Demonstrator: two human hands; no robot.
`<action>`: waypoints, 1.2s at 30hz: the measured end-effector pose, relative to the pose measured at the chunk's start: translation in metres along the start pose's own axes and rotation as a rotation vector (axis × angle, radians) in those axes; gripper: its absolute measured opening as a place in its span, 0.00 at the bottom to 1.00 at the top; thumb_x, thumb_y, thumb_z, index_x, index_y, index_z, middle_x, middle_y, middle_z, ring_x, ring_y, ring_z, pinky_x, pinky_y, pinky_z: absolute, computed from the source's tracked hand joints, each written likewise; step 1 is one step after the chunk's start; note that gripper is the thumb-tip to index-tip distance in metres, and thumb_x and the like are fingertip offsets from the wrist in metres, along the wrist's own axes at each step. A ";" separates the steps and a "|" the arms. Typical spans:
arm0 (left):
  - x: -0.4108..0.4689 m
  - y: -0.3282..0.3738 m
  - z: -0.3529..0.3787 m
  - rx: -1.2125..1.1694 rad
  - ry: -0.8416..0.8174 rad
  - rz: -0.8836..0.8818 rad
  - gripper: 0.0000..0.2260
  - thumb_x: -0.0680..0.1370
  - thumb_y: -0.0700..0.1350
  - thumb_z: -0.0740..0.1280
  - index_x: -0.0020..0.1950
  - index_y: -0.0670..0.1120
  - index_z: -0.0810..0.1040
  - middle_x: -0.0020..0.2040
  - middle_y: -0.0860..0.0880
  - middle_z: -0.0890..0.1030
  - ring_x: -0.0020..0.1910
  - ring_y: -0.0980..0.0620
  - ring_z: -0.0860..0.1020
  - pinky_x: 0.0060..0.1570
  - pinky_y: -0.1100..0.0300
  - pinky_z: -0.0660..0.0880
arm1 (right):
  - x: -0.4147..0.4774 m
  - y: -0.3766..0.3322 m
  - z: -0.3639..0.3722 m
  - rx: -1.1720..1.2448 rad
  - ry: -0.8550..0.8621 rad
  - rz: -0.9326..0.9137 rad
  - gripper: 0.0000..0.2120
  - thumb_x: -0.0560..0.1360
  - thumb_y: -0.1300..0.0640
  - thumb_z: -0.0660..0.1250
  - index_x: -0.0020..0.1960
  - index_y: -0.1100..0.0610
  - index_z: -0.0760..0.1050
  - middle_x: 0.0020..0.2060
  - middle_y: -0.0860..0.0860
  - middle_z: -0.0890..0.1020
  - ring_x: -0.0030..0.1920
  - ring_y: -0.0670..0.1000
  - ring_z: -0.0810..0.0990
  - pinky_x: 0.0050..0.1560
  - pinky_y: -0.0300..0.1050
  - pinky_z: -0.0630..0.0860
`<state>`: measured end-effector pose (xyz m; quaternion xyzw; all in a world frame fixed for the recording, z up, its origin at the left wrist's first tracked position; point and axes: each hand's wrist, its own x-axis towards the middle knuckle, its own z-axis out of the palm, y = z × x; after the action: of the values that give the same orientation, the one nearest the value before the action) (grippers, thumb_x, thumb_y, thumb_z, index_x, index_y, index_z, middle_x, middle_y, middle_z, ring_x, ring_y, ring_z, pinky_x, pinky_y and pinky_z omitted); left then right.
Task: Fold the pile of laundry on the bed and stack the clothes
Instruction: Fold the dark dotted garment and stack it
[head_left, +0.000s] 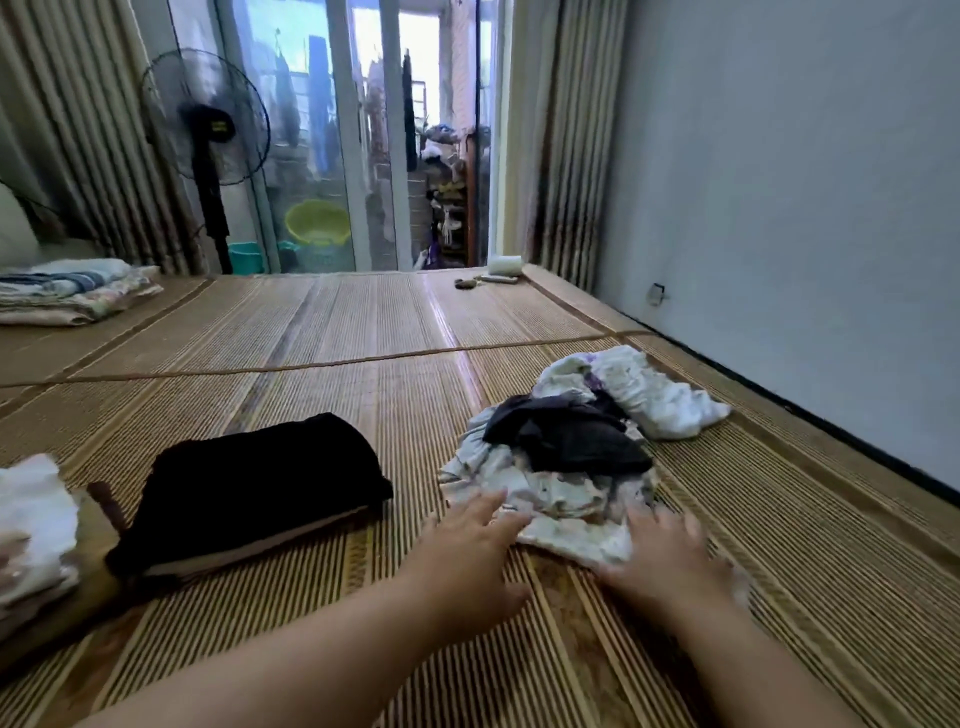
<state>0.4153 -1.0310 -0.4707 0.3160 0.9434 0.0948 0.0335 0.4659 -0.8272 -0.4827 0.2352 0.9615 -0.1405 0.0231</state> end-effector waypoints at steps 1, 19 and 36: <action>0.007 0.009 0.003 0.011 -0.008 0.022 0.33 0.76 0.60 0.64 0.77 0.61 0.53 0.80 0.54 0.49 0.78 0.51 0.47 0.76 0.42 0.50 | 0.004 0.008 0.000 0.017 -0.020 0.018 0.45 0.69 0.27 0.61 0.77 0.44 0.47 0.76 0.49 0.57 0.75 0.58 0.53 0.71 0.64 0.58; 0.130 0.063 -0.030 0.152 -0.131 0.118 0.22 0.81 0.50 0.60 0.73 0.44 0.68 0.76 0.45 0.61 0.75 0.49 0.59 0.71 0.61 0.56 | 0.024 0.030 -0.007 0.415 0.068 -0.158 0.43 0.72 0.33 0.63 0.78 0.45 0.46 0.76 0.50 0.57 0.74 0.54 0.60 0.71 0.59 0.59; -0.070 0.055 -0.166 -0.587 -0.050 0.017 0.16 0.75 0.39 0.65 0.60 0.49 0.80 0.59 0.46 0.82 0.57 0.51 0.78 0.62 0.61 0.72 | -0.049 -0.048 -0.129 0.940 0.085 -0.328 0.06 0.70 0.56 0.68 0.39 0.58 0.79 0.38 0.58 0.82 0.41 0.55 0.79 0.43 0.47 0.73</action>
<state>0.4831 -1.0557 -0.2968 0.3030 0.8718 0.3562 0.1461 0.4902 -0.8532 -0.3414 0.0712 0.8185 -0.5508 -0.1469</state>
